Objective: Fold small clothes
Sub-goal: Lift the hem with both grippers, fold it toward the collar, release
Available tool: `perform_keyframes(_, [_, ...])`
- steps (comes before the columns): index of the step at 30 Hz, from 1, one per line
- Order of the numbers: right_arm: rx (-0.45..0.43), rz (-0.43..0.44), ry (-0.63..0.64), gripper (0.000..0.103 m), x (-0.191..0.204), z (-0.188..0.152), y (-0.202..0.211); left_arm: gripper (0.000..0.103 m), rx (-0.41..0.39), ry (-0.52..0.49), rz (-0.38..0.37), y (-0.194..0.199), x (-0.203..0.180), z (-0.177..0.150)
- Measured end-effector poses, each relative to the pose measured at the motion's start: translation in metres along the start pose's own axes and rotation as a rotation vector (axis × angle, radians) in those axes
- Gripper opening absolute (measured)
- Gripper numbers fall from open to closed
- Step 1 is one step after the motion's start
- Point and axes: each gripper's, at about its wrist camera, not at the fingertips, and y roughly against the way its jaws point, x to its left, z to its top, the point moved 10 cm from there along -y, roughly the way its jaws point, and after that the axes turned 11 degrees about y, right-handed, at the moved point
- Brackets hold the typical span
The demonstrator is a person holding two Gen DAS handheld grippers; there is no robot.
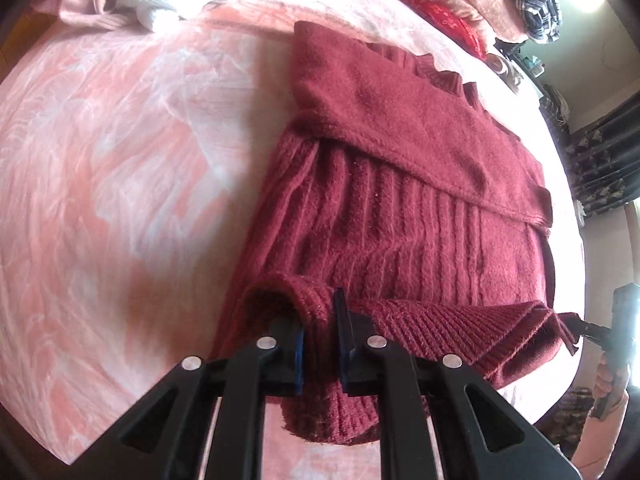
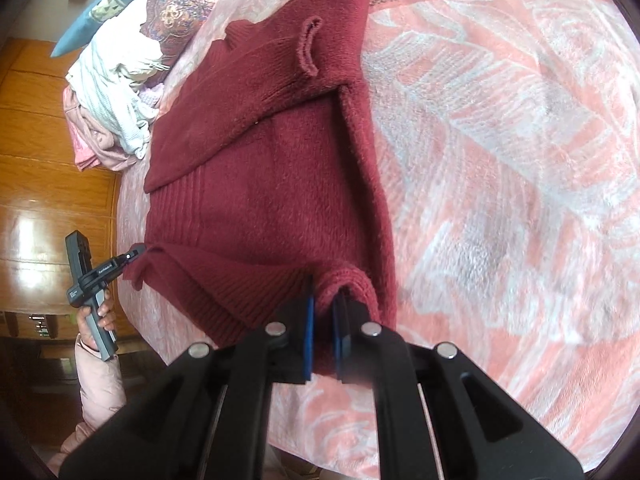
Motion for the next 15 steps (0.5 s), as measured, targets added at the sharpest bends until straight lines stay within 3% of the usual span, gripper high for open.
perform_keyframes(5, [0.046, 0.044, -0.080, 0.013, -0.018, 0.005, -0.018, 0.016, 0.021, 0.030, 0.013, -0.026, 0.005, 0.015])
perform_keyframes(8, [0.025, 0.071, -0.074, 0.016, -0.016, 0.009, -0.011, 0.018, 0.027, 0.032, 0.004, -0.027, 0.005, 0.020])
perform_keyframes(9, [0.008, 0.068, -0.063, 0.019, -0.015, 0.010, -0.004, 0.019, 0.027, 0.030, -0.006, -0.024, 0.004, 0.021])
perform_keyframes(11, [-0.045, -0.010, -0.033, 0.051, -0.021, 0.016, 0.015, 0.022, 0.015, 0.023, -0.026, -0.015, 0.003, 0.024])
perform_keyframes(13, [-0.094, -0.078, 0.009, 0.053, -0.024, 0.023, 0.035, 0.029, -0.013, 0.018, -0.044, -0.002, 0.002, 0.029])
perform_keyframes(15, [-0.122, -0.074, 0.034, 0.053, -0.019, 0.026, 0.051, 0.041, -0.091, -0.004, -0.025, 0.018, 0.002, 0.037])
